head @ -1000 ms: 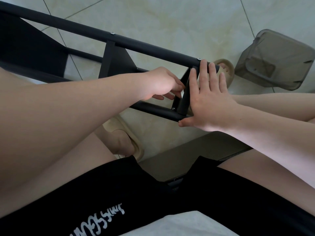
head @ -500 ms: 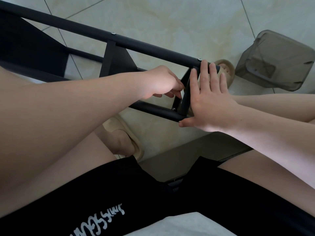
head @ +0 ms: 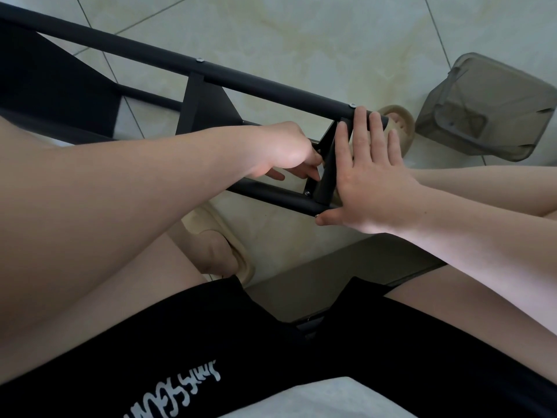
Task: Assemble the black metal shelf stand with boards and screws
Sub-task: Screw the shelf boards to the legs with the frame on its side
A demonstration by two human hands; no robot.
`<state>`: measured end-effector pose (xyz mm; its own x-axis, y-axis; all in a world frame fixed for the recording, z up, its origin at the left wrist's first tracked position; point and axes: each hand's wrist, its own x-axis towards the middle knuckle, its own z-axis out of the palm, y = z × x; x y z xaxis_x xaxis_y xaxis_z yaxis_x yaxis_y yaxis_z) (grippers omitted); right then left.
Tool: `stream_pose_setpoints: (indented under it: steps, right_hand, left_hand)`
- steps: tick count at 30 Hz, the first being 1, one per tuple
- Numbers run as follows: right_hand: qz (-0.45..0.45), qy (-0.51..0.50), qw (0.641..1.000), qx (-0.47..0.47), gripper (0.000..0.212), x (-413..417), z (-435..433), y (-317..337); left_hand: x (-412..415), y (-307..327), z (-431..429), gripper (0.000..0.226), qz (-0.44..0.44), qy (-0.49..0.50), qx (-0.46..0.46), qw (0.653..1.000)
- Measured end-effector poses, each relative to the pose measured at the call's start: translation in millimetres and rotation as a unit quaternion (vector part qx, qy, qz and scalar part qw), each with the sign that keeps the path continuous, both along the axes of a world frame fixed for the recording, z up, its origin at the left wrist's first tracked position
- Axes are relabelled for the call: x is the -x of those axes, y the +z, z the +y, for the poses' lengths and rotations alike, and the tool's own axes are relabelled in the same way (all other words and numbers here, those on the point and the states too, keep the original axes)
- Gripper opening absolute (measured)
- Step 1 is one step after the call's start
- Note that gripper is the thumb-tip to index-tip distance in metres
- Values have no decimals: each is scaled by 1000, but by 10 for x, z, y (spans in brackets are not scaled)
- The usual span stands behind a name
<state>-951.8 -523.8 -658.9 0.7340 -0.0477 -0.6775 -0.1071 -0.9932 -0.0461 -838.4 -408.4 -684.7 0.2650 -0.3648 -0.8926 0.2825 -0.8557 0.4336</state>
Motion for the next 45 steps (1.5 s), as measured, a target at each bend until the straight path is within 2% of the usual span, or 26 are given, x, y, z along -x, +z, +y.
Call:
stream_pose_setpoints:
  steps: [11,29,36,42,45]
  right_hand:
    - [-1,7,1000,8,143,5,-10,-8]
    - [-5,4,1000,8,144,13,-1,-31]
    - [-9,2,1000,9,145,15,-2,-50]
    - [-10,4,1000,11,145,16,-1,-53]
    - [-2,5,1000,13,144,10,-3,-50]
  left_hand:
    - [-21,23,21,13,-29,-53,-6,998]
    - [-77,-76,180,16,-81,-194,55,976]
    - [-60,-100,229,14,-110,-228,49,966]
    - [-21,-132,249,21,-112,-242,50,962]
    - [-20,-128,257,15,-110,-256,52,959]
